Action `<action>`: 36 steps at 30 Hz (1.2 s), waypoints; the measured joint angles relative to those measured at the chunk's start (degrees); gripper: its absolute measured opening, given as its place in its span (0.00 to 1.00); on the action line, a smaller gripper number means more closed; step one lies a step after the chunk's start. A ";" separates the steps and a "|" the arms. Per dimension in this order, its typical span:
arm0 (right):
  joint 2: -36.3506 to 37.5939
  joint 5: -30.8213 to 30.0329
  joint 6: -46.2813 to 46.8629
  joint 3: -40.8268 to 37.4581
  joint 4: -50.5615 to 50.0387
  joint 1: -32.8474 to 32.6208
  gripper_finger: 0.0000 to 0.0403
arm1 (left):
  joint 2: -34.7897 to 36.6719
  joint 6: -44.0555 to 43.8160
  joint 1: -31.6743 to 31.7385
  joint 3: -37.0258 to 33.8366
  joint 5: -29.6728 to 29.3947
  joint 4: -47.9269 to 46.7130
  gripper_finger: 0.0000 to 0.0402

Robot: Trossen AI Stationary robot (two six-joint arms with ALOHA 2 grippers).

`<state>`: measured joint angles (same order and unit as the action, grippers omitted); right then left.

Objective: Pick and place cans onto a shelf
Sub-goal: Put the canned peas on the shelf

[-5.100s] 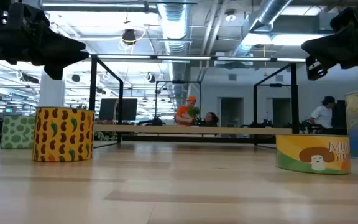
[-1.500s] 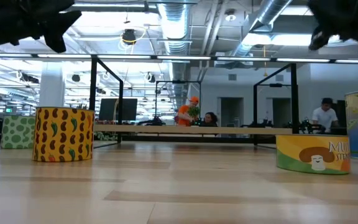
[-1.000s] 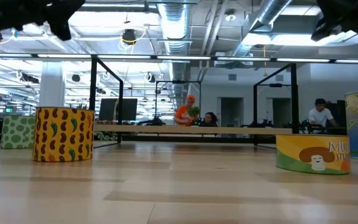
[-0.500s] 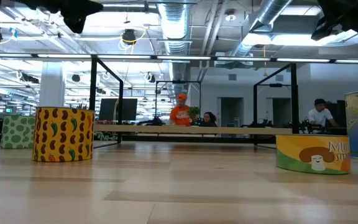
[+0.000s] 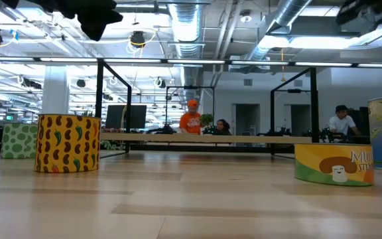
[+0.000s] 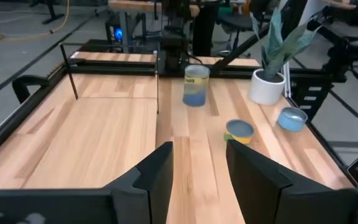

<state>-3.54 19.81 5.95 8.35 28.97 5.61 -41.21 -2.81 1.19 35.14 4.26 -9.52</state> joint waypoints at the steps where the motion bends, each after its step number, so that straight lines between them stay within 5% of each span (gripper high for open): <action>1: -0.92 0.00 -1.36 1.40 -0.01 0.02 0.09 | -0.18 -0.39 0.00 0.02 -0.01 0.11 0.35; 5: -5.04 1.11 -4.81 7.83 -6.20 0.02 0.09 | -0.18 -1.84 0.00 0.02 -0.04 0.05 0.35; 11: -13.81 1.29 -4.48 19.84 -35.60 0.02 0.09 | -0.16 -2.39 0.00 0.02 -0.14 0.05 0.35; 16: -20.76 1.27 -1.58 25.31 -44.99 0.02 0.09 | -0.16 -2.40 0.00 0.02 -2.71 0.05 0.35; 29: -27.73 1.13 6.57 28.49 -74.84 0.02 0.09 | -0.16 -2.45 0.00 0.02 -5.10 0.05 0.35; 36: -30.13 0.45 5.32 28.49 -78.49 0.02 0.09 | -0.16 -2.42 0.00 0.02 -5.10 0.05 0.35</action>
<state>-33.67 20.26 11.27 36.84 -49.53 5.63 -41.36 -5.23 1.19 35.16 -0.84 -9.47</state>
